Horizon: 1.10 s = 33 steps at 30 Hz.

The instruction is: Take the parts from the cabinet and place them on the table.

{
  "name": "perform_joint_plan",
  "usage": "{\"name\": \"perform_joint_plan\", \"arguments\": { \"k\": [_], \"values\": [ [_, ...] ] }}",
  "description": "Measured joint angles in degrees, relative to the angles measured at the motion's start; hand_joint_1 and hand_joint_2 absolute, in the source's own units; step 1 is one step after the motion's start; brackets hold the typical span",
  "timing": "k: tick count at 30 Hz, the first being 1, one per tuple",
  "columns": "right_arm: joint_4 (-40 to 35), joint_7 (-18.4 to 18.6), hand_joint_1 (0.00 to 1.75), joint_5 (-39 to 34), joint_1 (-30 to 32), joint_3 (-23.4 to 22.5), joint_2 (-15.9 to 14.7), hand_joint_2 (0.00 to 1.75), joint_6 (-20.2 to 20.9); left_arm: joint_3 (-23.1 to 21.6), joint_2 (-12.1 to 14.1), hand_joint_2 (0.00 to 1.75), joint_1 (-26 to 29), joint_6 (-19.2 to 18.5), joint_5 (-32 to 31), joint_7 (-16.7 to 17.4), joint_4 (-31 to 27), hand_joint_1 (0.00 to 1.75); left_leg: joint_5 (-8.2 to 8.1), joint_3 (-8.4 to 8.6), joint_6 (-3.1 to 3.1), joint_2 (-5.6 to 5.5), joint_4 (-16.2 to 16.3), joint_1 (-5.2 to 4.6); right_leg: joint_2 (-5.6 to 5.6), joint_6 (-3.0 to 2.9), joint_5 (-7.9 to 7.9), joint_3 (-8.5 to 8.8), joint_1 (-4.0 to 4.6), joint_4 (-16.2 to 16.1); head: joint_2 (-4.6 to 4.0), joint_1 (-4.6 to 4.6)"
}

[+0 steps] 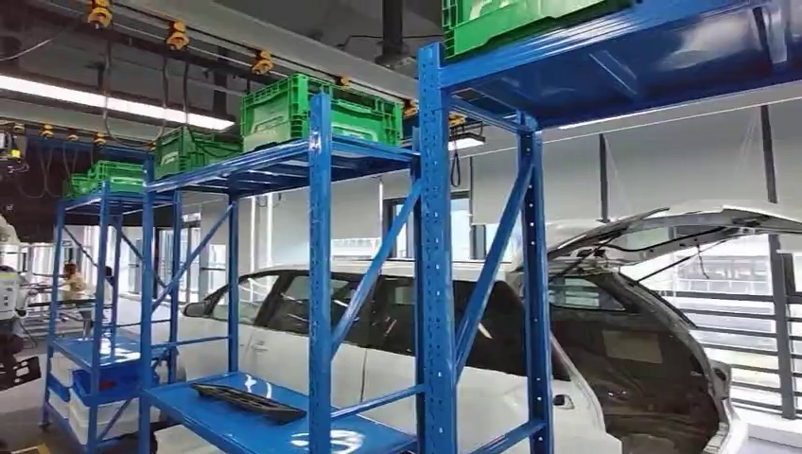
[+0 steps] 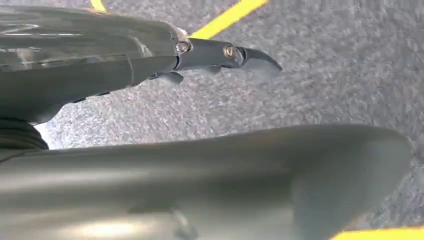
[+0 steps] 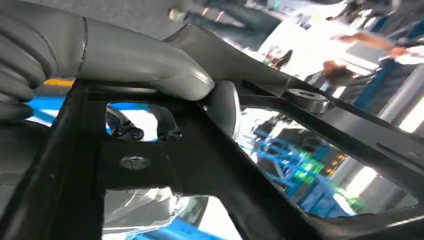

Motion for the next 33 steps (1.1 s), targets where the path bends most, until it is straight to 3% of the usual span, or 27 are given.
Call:
{"name": "perform_joint_plan", "arguments": {
  "k": [2, 3, 4, 6, 7, 8, 9, 12, 13, 14, 15, 17, 18, 19, 20, 21, 22, 23, 25, 27, 28, 29, 30, 31, 33],
  "values": [
    [0.1, 0.0, 1.75, 0.0, -0.1, 0.5, -0.2, 1.75, 0.3, 0.0, 0.0, 0.00, -0.3, 0.0, -0.3, 0.0, 0.0, 0.00, -3.41, -4.09, -0.54, 0.93, 8.8, 0.32, -1.63, 0.02, -0.07, -0.07, 0.05, 0.0, 0.00, 0.00],
    [0.3, 0.2, 1.75, 0.1, -0.3, 0.9, -0.2, 1.75, 0.4, 0.0, -0.2, 0.00, -0.3, -0.1, -0.4, 0.0, 0.0, 0.00, -3.27, -4.63, -0.76, 1.10, 10.2, 0.54, -2.37, 0.08, -0.12, -0.05, 0.04, 0.1, 0.00, 0.00],
    [0.5, 0.4, 1.75, 0.3, -0.6, 1.4, -0.2, 1.75, 0.6, 0.0, -0.3, 0.00, -0.2, -0.1, -0.6, 0.0, 0.0, 0.00, -1.98, -3.74, -0.93, 1.27, 8.7, 0.76, -2.93, 0.19, -0.19, 0.02, 0.02, 0.1, 0.00, 0.00],
    [1.0, 1.1, 1.75, 0.7, -1.7, 2.6, -0.4, 1.75, 1.2, -0.1, -0.3, 0.00, -0.2, -0.1, -0.8, -0.1, 0.0, 0.00, 3.14, 1.55, -1.09, 2.24, -1.4, 0.99, -4.11, 0.66, -0.50, 0.27, -0.12, 0.2, 0.00, 0.00],
    [1.3, 1.5, 1.75, 0.8, -2.5, 3.2, -0.4, 1.75, 1.3, -0.1, -0.4, 0.00, -0.4, 0.0, -0.9, -0.2, 0.0, 0.00, 5.01, 4.36, -1.08, 4.39, -6.5, 0.97, -4.54, 1.03, -0.73, 0.50, 0.04, 0.4, 0.00, 0.00],
    [1.6, 1.9, 1.75, 0.9, -3.2, 4.0, -0.5, 1.75, 1.5, -0.2, -0.6, 0.00, -0.8, 0.0, -0.9, -0.2, 0.1, 0.00, 4.12, 4.76, -0.79, 5.64, -7.6, 0.25, -4.98, 1.38, -0.94, 0.44, 0.45, 0.5, 0.00, 0.00],
    [1.9, 2.4, 1.75, 1.0, -4.1, 4.7, -0.5, 1.75, 1.7, -0.2, -0.7, 0.00, -1.0, 0.0, -1.0, -0.1, 0.1, 0.00, 4.40, 4.48, -0.12, 4.90, -7.5, 0.42, -5.30, 1.58, -0.93, 0.42, 0.53, 0.6, 0.00, -0.02],
    [3.1, 3.3, 1.75, 0.2, -6.6, 7.1, -0.5, 1.75, 2.1, -0.6, -1.4, 0.00, -0.9, -0.1, -1.8, -0.1, 0.3, 0.00, 4.51, 4.03, 0.97, 3.30, -7.4, 0.13, -6.68, 2.52, -0.97, 0.79, 0.26, 0.3, 0.00, -0.02],
    [3.5, 3.5, 1.75, 0.0, -7.3, 7.7, -0.5, 1.75, 2.2, -0.7, -1.6, 0.00, -0.9, -0.1, -2.0, -0.1, 0.4, 0.00, 4.77, 4.11, 1.38, 2.95, -7.6, 0.43, -5.08, 3.03, -1.80, 0.76, -0.05, 0.8, 0.00, 0.00],
    [3.9, 3.7, 1.75, -0.2, -8.0, 8.3, -0.5, 1.75, 2.3, -1.0, -1.8, 0.00, -1.0, -0.1, -2.1, 0.0, 0.4, 0.00, 4.86, 3.98, 1.73, 2.51, -7.6, 0.45, -2.38, 2.98, -3.66, -0.20, -0.08, 3.0, 0.00, 0.00],
    [4.4, 3.8, 1.75, -0.5, -8.5, 9.0, -0.5, 1.75, 2.4, -1.2, -2.0, 0.00, -1.2, 0.0, -2.4, 0.0, 0.5, 0.00, 4.93, 3.89, 2.06, 1.99, -7.6, 0.41, -1.22, 2.87, -6.15, -2.11, -0.03, 7.3, 0.00, 0.00],
    [5.6, 4.2, 1.75, -1.2, -9.4, 10.3, -0.5, 1.75, 2.8, -1.6, -2.4, 0.00, -1.2, 0.3, -2.6, 0.1, 0.5, 0.00, 5.02, 3.77, 2.29, 0.74, -7.6, 0.10, -0.69, 2.71, -10.11, -6.78, 0.07, 17.3, 0.00, 0.00],
    [6.1, 4.3, 1.75, -1.6, -9.7, 10.9, -0.4, 1.75, 3.0, -1.6, -2.5, 0.00, -1.2, 0.4, -2.6, 0.3, 0.5, 0.00, 5.05, 3.77, 2.35, 0.06, -7.6, -0.05, -0.63, 2.56, -10.31, -8.13, 0.09, 19.8, 0.00, -0.02],
    [6.4, 4.5, 1.75, -1.9, -10.0, 11.7, -0.3, 1.75, 3.0, -1.7, -2.6, 0.00, -1.2, 0.5, -2.7, 0.4, 0.5, 0.00, 5.06, 3.80, 2.35, -0.68, -7.5, -0.18, -0.57, 2.32, -9.04, -8.14, 0.21, 19.2, 0.00, -0.02],
    [6.8, 4.6, 1.75, -2.1, -10.4, 12.2, -0.1, 1.75, 3.2, -1.8, -2.7, 0.00, -1.2, 0.7, -2.8, 0.5, 0.5, 0.00, 5.07, 3.89, 2.37, -1.44, -7.5, -0.27, -0.40, 2.00, -6.50, -6.74, 0.36, 15.9, 0.00, -0.02],
    [7.0, 4.7, 1.75, -2.3, -10.9, 12.8, 0.1, 1.75, 3.3, -1.9, -2.8, 0.00, -1.2, 1.1, -2.9, 0.7, 0.5, 0.00, 5.07, 4.03, 2.36, -2.25, -7.5, -0.41, 0.15, 1.58, -3.34, -4.50, 0.53, 10.6, 0.00, -0.02],
    [7.2, 4.7, 1.75, -2.5, -11.3, 13.4, 0.4, 1.75, 3.3, -2.0, -2.9, 0.00, -1.2, 1.4, -2.9, 0.9, 0.5, 0.00, 5.07, 4.18, 2.35, -2.92, -7.5, -0.45, 1.65, 0.95, -0.47, -2.30, 0.59, 5.3, 0.00, 0.00],
    [7.3, 4.7, 1.75, -2.8, -11.6, 13.9, 0.5, 1.75, 3.2, -2.1, -3.7, 0.00, -1.3, 1.6, -2.8, 1.1, 0.7, 0.00, 5.11, 3.92, 2.27, -3.37, -7.5, -0.35, 4.95, 0.25, -0.06, -1.18, 0.53, 2.7, 0.00, 0.00],
    [7.5, 4.7, 1.75, -3.2, -11.7, 14.9, 1.3, 1.75, 2.8, -2.1, -3.7, 0.00, -1.5, 2.1, -2.6, 1.2, 0.7, 0.00, 5.46, 3.14, 1.68, -4.72, -7.3, -0.05, 4.29, 0.56, -0.09, -1.07, 0.71, 1.5, 0.04, 0.00],
    [7.6, 4.8, 1.75, -3.5, -11.7, 15.7, 2.0, 1.75, 2.5, -2.1, -3.9, 0.00, -1.1, 2.2, -2.5, 1.5, 0.8, 0.00, 5.89, 2.82, 0.99, -6.03, -7.6, 0.01, 3.16, 0.44, 0.00, -1.11, 0.64, 1.3, 0.02, -0.02],
    [7.6, 4.8, 1.75, -3.8, -11.7, 16.0, 2.6, 1.75, 2.3, -2.1, -4.0, 0.00, -1.1, 2.2, -2.4, 1.7, 0.8, 0.00, 5.39, 2.72, 0.95, -5.73, -7.3, 0.02, 2.08, 0.08, 0.39, -0.71, -0.17, 0.4, 0.02, -0.02],
    [7.6, 4.9, 1.75, -3.8, -11.5, 16.2, 2.9, 1.75, 2.2, -2.1, -4.3, 0.00, -1.1, 2.3, -2.3, 1.7, 1.0, 0.00, 4.30, 2.18, 0.74, -3.02, -6.1, -0.47, 1.59, -0.15, 0.45, -0.53, -0.06, 0.2, 0.00, 0.00],
    [7.5, 4.8, 1.75, -3.9, -11.4, 16.4, 3.1, 1.75, 2.1, -2.1, -4.4, 0.00, -1.3, 2.3, -2.1, 1.7, 1.0, 0.00, 2.23, 0.57, 0.32, -0.83, -2.7, -0.37, 0.78, -0.21, 0.42, -0.46, 0.00, 0.2, 0.00, 0.00],
    [7.5, 4.8, 1.75, -3.9, -10.9, 16.5, 3.2, 1.75, 2.0, -2.1, -4.4, 0.00, -1.5, 2.3, -1.9, 1.8, 1.0, 0.00, -0.14, -1.87, -0.06, 0.37, 2.3, -0.07, -0.19, -0.21, 0.38, -0.45, 0.09, 0.2, 0.00, 0.00],
    [7.6, 4.8, 1.75, -3.8, -10.2, 16.8, 3.3, 1.75, 1.9, -2.1, -4.7, 0.00, -1.6, 2.1, -1.9, 1.9, 1.0, 0.00, -2.63, -5.59, -0.64, 1.09, 10.1, 0.38, -1.87, -0.14, 0.25, -0.46, 0.14, 0.2, 0.00, 0.00]
  ]
}}
